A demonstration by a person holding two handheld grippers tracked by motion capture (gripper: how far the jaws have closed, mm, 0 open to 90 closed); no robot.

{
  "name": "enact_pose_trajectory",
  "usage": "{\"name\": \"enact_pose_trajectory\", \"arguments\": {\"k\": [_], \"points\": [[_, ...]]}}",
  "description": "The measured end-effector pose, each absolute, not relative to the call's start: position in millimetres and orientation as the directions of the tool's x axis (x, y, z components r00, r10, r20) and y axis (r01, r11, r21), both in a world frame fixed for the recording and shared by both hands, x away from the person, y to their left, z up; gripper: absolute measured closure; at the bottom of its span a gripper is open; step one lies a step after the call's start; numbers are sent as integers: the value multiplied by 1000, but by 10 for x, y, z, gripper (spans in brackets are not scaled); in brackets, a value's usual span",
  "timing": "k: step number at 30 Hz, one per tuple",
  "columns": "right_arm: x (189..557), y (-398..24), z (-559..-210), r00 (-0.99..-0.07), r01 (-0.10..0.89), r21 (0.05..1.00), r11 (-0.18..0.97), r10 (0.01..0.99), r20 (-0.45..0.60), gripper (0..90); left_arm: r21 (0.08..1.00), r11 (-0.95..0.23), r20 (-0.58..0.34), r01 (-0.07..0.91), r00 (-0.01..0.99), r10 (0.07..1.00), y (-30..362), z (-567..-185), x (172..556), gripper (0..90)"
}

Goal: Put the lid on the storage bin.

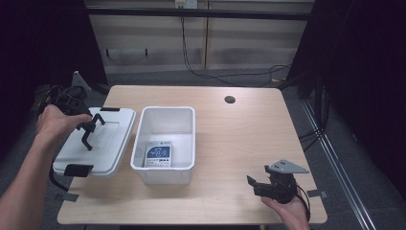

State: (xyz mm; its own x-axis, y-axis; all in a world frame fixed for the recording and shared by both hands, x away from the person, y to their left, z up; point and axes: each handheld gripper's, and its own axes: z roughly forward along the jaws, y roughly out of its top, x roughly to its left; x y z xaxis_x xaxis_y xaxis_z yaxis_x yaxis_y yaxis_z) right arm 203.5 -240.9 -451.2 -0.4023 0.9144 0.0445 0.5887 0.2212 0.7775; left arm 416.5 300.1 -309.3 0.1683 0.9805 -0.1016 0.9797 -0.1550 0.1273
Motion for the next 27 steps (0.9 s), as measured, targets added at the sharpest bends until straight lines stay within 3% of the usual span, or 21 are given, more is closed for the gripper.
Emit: {"name": "enact_pose_trajectory", "arguments": {"k": [27], "points": [[2031,-2409,-4509,-405,587,778,224,913,43,239,184,-136,-108,973,158,982,2810,-2646,4142,849]]}}
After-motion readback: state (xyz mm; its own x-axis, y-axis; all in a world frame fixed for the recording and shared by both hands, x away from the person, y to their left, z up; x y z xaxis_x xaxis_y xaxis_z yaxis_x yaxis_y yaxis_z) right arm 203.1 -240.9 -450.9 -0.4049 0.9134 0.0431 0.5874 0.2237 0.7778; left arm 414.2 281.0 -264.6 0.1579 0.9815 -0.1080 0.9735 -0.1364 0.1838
